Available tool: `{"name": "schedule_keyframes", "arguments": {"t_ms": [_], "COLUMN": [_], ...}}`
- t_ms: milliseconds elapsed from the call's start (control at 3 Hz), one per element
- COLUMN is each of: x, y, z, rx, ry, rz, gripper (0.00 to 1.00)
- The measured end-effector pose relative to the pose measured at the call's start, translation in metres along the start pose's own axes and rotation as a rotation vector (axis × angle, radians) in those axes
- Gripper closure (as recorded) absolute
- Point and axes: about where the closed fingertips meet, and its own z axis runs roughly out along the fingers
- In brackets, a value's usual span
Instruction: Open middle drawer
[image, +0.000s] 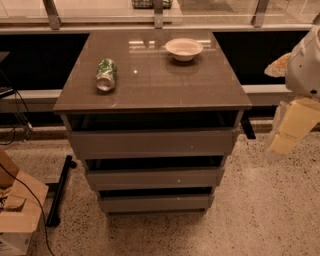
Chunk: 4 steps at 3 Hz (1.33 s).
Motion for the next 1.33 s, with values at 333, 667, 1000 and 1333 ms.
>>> {"name": "schedule_keyframes", "arguments": {"t_ms": [333,667,1000,1333], "x": [-0.008,-0.013,-0.013,-0.013], "y": [0.014,0.021,0.019,0.019], "z": [0.027,0.056,0.097,0.097], "rx": [-0.011,-0.034,-0.075,-0.075], "ry": [-0.103,-0.204,-0.284,-0.284], "rz": [0.027,0.041,0.067,0.067], "gripper": [0.00,0.00,0.00,0.00]}}
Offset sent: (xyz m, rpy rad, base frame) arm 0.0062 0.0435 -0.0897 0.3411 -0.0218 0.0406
